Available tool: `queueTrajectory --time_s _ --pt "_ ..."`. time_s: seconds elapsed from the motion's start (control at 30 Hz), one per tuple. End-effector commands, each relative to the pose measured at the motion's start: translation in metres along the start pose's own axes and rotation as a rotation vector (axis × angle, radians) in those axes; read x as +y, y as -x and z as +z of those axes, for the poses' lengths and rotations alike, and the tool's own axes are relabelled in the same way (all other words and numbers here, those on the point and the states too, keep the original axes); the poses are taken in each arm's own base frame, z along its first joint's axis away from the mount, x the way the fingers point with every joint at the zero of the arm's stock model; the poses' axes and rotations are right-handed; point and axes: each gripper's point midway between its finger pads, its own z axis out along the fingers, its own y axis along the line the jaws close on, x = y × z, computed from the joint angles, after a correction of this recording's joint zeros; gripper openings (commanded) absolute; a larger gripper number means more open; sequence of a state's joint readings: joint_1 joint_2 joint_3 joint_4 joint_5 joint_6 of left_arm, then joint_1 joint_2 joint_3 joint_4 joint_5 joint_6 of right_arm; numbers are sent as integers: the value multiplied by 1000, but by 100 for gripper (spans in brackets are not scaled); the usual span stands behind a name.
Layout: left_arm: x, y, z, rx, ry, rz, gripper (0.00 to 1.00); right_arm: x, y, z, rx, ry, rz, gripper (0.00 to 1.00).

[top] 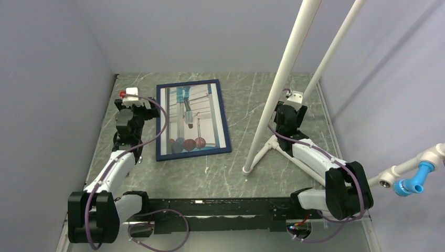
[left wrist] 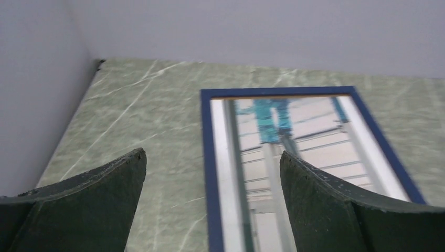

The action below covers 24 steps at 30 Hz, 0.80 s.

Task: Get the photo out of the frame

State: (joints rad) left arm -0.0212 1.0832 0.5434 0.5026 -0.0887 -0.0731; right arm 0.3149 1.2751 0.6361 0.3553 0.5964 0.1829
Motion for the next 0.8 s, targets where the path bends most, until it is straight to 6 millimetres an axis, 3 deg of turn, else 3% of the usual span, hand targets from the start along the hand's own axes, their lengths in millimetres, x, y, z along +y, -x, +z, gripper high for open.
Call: queueTrajectory --time_s 0.0,0.1,0.23,0.3,0.43,0.6,0.77 --pt "-41 29 -12 -26 -217 -73 99 6 -11 0 103 -19 67 100" --pt "-45 43 -20 -54 -225 -112 99 23 -9 4 188 8 104 100" --pt "-42 52 -29 -79 -164 -210 99 48 -28 4 411 90 6 100" --pt "-46 52 -34 -49 -195 -169 99 65 -40 0 447 207 -3 100" --pt "-36 52 -38 63 -122 -180 99 105 -51 -14 532 444 28 100" --pt "-60 42 -41 135 -266 -145 99 146 -62 -30 627 664 90 99" --pt "-92 41 -41 191 -443 -167 98 179 -84 -43 713 785 89 95"
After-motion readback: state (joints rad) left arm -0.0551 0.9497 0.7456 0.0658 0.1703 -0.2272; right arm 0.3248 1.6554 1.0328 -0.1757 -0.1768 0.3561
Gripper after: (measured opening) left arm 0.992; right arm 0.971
